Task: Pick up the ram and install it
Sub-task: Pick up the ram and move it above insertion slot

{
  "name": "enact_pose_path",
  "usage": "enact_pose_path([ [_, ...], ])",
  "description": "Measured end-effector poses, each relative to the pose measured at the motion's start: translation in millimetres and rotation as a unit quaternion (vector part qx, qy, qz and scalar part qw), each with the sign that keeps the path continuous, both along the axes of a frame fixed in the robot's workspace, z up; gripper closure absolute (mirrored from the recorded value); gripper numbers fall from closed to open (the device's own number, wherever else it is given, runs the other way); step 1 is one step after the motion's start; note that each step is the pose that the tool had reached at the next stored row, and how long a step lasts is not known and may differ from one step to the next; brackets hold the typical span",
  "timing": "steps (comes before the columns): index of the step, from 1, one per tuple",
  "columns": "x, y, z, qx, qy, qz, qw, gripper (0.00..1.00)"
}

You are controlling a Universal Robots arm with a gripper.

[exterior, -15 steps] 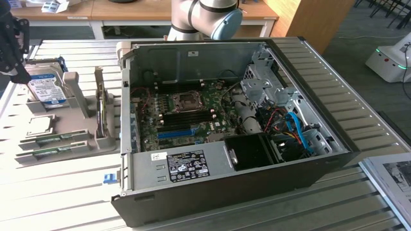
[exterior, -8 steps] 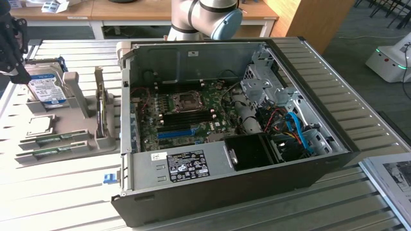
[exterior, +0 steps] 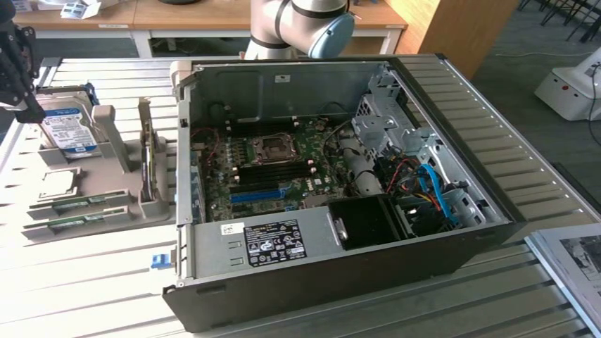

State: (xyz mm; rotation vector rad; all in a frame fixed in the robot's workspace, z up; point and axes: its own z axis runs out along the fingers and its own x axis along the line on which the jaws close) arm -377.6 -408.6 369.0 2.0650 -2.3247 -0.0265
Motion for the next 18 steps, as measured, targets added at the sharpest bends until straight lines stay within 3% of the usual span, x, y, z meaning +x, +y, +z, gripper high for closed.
enact_pose_path([
  [4, 0.0, 0.0, 0.0, 0.0, 0.0, 0.016, 0.9999, 0.9],
  [18, 0.0, 0.0, 0.0, 0.0, 0.0, 0.016, 0.9999, 0.9],
])
